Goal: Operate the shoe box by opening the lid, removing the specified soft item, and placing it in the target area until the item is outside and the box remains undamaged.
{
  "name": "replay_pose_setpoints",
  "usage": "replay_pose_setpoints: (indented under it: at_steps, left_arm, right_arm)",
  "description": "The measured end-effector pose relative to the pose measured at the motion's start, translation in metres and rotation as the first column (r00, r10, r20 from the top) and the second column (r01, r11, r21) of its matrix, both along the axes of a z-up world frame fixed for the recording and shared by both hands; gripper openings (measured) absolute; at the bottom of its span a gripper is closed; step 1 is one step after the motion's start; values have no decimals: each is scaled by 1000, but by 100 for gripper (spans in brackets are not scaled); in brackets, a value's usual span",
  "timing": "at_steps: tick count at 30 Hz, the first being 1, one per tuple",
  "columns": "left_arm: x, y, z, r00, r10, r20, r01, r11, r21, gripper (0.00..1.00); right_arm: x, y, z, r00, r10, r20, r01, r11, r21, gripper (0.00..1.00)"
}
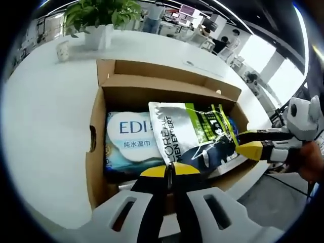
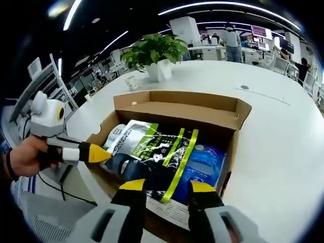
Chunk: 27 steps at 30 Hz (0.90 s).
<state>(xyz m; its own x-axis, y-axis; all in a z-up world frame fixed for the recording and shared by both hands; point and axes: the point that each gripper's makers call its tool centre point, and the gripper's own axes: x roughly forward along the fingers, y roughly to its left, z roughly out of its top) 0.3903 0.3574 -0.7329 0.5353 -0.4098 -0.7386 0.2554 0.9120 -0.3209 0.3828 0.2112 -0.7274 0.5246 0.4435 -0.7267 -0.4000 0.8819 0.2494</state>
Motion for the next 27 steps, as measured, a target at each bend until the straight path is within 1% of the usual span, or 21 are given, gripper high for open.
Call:
replay_pose_setpoints:
  at_steps: [3, 5, 7, 12, 13, 14, 15, 17, 19, 20, 21, 25, 27]
  left_arm:
    - [-1, 0, 0, 1000, 7, -2, -7, 1000, -9, 2]
    - [0, -1, -1, 1000, 6, -4, -6, 1000, -7, 2]
    - [-1, -1, -1, 1000, 6, -6, -6, 1000, -7, 2]
    - [-1, -1, -1, 1000, 9, -8, -9, 1000, -21, 2]
    - [0, -1, -1, 1000, 12, -8, -12, 1000, -25, 2]
    - [0, -1, -1, 1000, 11, -8, -12, 1000, -24, 2]
    - [-1, -1, -1, 1000, 9, -5, -9, 1000, -21, 2]
    - [-1, -2, 0, 1000, 5, -4, -5, 1000, -17, 2]
    - [-1, 0, -1, 1000, 5, -5, -5, 1000, -16, 2]
    - [-1, 0, -1, 1000, 7, -6, -7, 1000, -24, 2]
    - [-1, 0, -1, 1000, 7, -6, -7, 1000, -25, 2]
    - [-2, -1, 0, 1000, 6, -4, -6, 1000, -24, 2]
    - [-2, 0, -1, 1000, 3, -4, -3, 1000, -20, 2]
  right_arm:
    - [2, 0, 0, 1000, -1, -20, 1, 1000, 3, 26]
    - [2, -2, -5, 999, 6, -50, -7, 1000, -17, 23]
    - [3, -3, -6, 998, 5, -70, -6, 1000, -16, 22]
    - [3, 0, -5, 996, 14, -83, -16, 1000, -25, 21]
    - [5, 1, -4, 997, 14, -79, -15, 1000, -17, 20]
    - [5, 5, -4, 996, 10, -87, -10, 1000, 8, 17]
    - [6, 7, -3, 996, 6, -88, -4, 1000, 17, 14]
    - [7, 8, -6, 996, 1, -93, 0, 1000, 10, 15]
    - [7, 8, -7, 992, -35, -119, 41, 998, 44, 15]
    - [5, 7, -8, 985, -75, -157, 88, 993, 76, 15]
    - [5, 6, -9, 982, -85, -167, 100, 991, 84, 14]
    - [6, 6, -8, 984, -89, -157, 102, 991, 81, 12]
    - [6, 3, -7, 983, -105, -151, 120, 989, 90, 5]
